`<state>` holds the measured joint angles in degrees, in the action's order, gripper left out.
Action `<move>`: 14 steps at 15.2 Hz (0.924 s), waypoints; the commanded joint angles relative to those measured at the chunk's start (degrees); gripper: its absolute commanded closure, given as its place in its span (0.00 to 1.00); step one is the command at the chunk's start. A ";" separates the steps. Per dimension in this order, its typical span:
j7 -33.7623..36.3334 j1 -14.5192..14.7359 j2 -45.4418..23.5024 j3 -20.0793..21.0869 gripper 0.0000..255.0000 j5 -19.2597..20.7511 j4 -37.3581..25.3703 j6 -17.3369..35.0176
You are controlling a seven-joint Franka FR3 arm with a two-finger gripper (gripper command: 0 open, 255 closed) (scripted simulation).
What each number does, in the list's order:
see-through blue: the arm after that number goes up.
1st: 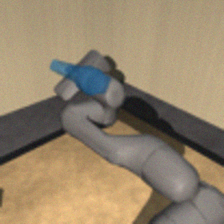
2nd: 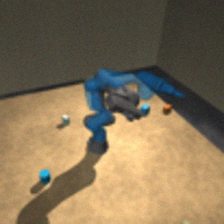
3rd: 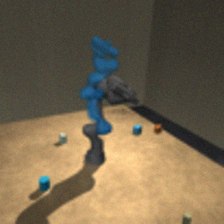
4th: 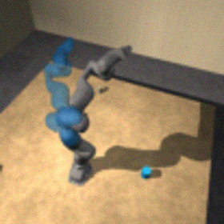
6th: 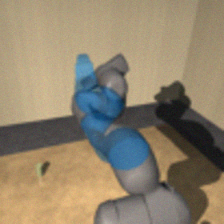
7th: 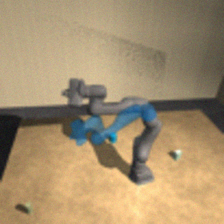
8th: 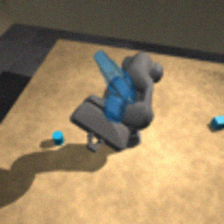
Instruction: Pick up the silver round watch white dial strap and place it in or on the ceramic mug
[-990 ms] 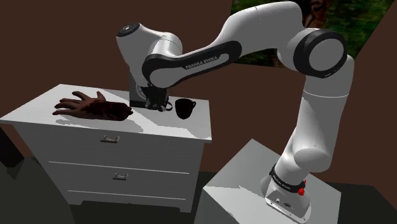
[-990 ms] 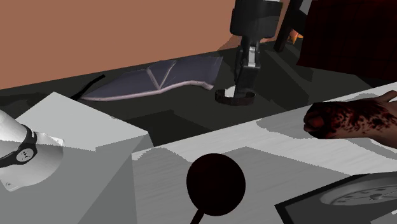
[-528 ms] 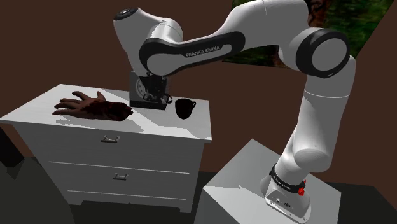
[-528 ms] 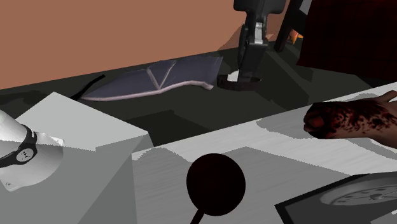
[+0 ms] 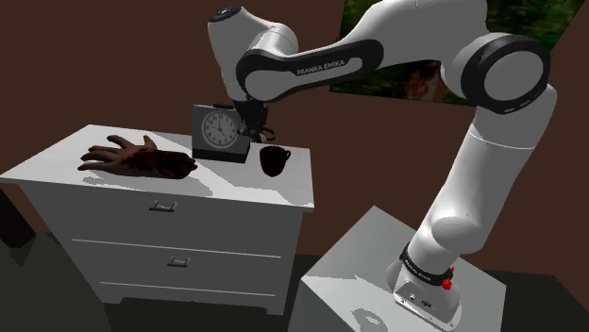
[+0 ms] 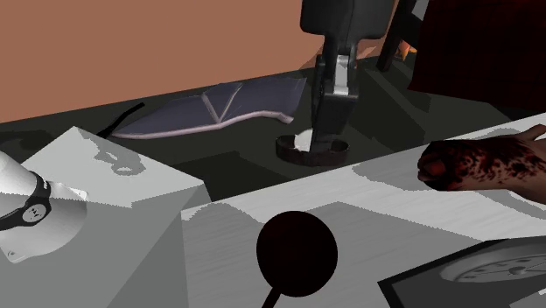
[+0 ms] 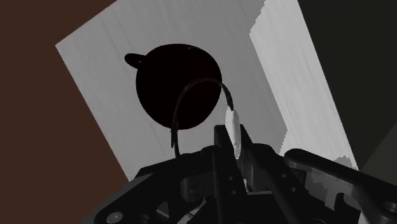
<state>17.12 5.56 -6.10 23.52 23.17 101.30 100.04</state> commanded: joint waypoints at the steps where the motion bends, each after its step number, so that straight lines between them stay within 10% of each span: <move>1: -2.63 -1.78 2.18 -1.21 1.00 -0.55 2.90 1.97; 14: -6.27 -5.33 4.85 -4.42 1.00 -0.14 12.28 10.84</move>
<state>10.58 0.24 -1.24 19.12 22.91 112.87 110.18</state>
